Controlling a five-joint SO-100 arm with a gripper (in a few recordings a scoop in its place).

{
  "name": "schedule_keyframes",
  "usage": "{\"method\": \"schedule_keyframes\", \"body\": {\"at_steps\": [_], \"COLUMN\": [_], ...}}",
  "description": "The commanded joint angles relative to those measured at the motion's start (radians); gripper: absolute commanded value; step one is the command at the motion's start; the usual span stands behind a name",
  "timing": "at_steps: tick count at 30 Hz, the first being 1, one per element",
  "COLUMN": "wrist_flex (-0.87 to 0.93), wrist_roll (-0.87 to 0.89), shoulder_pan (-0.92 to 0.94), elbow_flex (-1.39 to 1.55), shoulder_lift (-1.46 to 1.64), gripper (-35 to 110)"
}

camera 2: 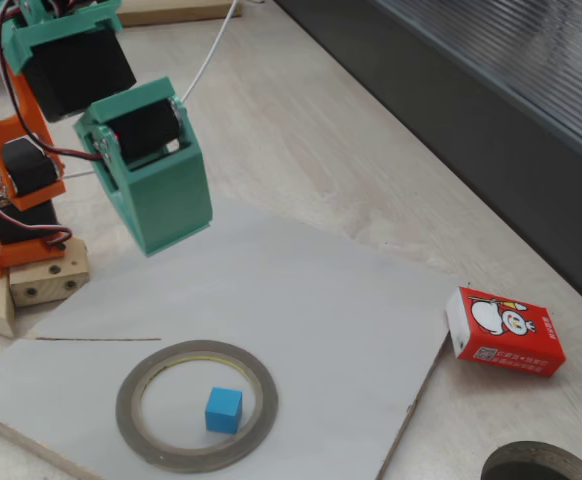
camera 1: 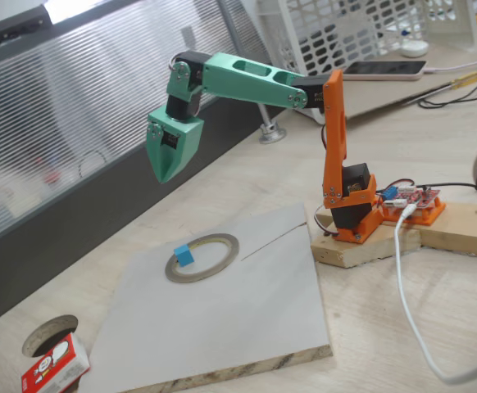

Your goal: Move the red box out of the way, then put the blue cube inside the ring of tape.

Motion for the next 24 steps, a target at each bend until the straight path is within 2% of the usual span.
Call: {"method": "schedule_keyframes", "body": {"at_steps": [1,13,24], "wrist_flex": [0.017,0.018,0.018], "wrist_roll": [0.009,0.009,0.009], "shoulder_pan": [0.009,0.011,0.006], "elbow_flex": [0.046,0.265,0.801], "shoulder_lift": [0.037,0.058,0.43], "gripper": [0,0,0]}}
